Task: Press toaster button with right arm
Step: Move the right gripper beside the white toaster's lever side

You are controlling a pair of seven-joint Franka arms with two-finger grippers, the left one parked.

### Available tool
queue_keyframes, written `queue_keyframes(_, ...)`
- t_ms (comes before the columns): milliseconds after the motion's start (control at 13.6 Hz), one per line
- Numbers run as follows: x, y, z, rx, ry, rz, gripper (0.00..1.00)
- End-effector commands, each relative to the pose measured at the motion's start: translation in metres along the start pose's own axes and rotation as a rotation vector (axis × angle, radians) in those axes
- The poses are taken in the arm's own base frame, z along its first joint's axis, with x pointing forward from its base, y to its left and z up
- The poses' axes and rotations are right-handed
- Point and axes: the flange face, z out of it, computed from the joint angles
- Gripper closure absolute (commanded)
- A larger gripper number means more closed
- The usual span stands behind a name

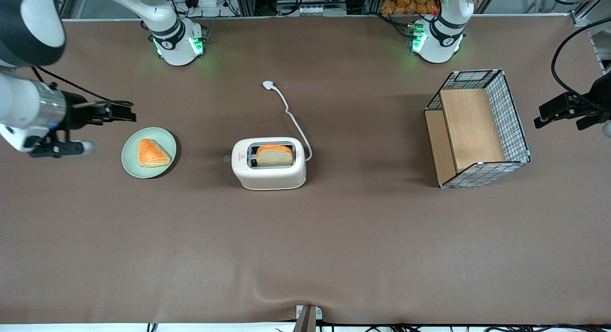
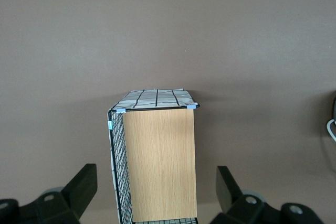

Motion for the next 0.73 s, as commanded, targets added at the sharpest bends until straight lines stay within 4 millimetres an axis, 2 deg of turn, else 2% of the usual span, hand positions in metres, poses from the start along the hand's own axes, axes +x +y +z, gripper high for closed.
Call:
queue_keyframes(0,0.007,-0.007,0.019,0.065,-0.046,-0.001,0.00)
queue_keyframes(440,0.030,-0.012,0.059,0.168,-0.083,0.009,0.00)
queue_keyframes(661,0.039,-0.022,0.093,0.221,-0.078,0.018,0.00)
